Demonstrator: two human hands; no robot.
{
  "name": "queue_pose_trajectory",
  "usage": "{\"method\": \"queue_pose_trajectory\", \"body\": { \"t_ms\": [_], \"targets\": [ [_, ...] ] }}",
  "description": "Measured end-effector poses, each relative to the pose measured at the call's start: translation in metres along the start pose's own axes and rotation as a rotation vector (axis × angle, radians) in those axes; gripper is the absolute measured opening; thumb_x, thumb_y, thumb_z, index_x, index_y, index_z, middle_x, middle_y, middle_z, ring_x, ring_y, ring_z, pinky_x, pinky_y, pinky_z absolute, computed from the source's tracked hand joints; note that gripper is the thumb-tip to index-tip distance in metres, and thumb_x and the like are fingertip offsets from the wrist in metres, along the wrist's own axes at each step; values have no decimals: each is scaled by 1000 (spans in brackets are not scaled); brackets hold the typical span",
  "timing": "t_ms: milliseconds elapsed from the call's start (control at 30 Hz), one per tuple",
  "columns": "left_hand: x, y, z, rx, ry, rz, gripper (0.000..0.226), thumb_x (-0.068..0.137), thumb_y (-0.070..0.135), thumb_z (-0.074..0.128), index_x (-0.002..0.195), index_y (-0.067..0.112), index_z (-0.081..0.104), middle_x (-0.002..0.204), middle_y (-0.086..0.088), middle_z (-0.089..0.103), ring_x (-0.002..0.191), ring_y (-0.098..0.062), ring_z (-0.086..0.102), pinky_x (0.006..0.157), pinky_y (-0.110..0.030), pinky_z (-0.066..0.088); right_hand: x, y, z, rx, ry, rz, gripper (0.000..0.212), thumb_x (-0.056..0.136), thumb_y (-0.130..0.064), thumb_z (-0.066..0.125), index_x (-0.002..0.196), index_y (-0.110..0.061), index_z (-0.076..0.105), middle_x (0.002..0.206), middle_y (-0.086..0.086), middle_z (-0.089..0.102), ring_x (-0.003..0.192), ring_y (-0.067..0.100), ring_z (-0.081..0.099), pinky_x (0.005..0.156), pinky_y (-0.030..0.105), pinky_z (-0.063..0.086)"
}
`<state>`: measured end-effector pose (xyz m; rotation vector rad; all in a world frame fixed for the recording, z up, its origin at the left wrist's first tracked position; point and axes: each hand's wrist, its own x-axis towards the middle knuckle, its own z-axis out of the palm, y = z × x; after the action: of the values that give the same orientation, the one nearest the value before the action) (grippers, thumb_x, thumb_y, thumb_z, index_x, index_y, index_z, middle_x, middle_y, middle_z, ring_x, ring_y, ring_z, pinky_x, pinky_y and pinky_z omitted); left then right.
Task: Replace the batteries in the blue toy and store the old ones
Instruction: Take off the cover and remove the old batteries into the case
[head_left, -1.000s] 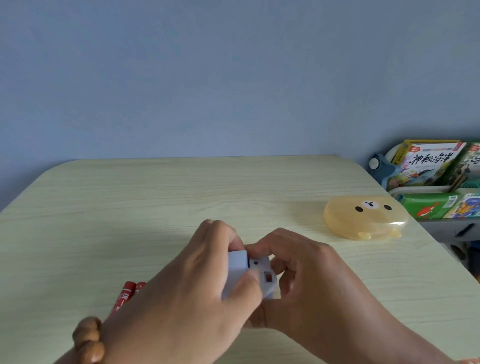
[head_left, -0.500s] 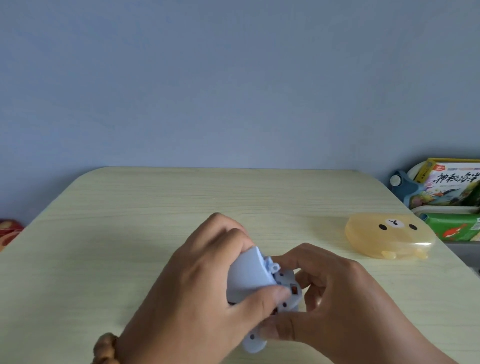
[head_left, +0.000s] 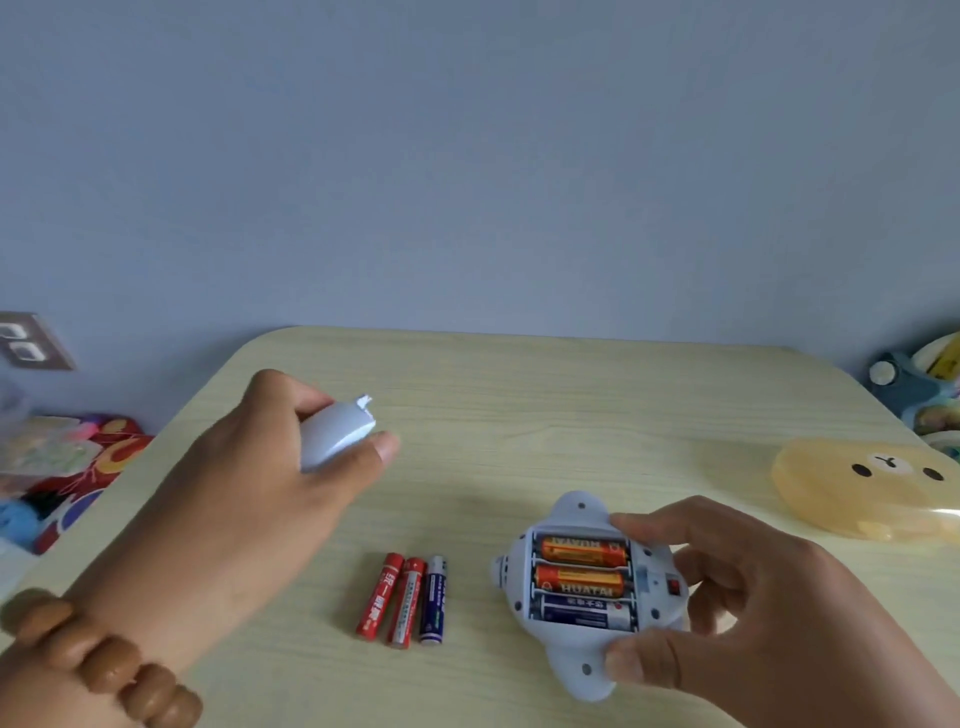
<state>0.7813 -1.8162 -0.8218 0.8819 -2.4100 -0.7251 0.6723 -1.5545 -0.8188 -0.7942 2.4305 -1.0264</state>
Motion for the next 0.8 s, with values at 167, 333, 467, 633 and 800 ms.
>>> {"method": "queue_pose_trajectory", "body": {
  "t_ms": [167,333,467,633,800],
  "targets": [
    [0,-25,6,227,42,-29,77,47,88,56,91,25,50,89,1,53,83,-21,55,64,-36,45,-3,1,1,-4,18,-19,64,35,-55,92,93,-56,67,85,-26,72,62,3,66,64,9,51],
    [-10,-32,22,286,98,4,81,48,89,46,85,17,44,82,-6,48,81,-32,51,67,-40,45,-7,2,1,-35,-8,-87,67,36,-56,91,99,-52,70,90,-29,71,76,2,67,62,12,52],
    [-22,-41,28,351,124,9,76,53,85,49,80,15,41,76,-10,49,74,-35,52,63,-44,50,-6,4,2,-45,-10,-121,81,37,-61,89,110,-63,55,94,-29,71,81,4,67,65,17,54],
    [-29,-49,33,381,111,13,75,54,86,47,80,16,39,72,-9,48,66,-27,43,58,-40,49,-5,5,2,-62,-4,-138,82,32,-73,80,109,-64,53,93,-34,68,75,0,67,62,13,53],
    [-30,-54,34,421,87,2,81,49,92,47,75,15,42,69,-7,45,65,-27,43,57,-39,48,-5,4,2,-60,7,-197,78,38,-71,79,111,-62,54,97,-33,67,78,-5,67,56,11,52]
  ]
}}
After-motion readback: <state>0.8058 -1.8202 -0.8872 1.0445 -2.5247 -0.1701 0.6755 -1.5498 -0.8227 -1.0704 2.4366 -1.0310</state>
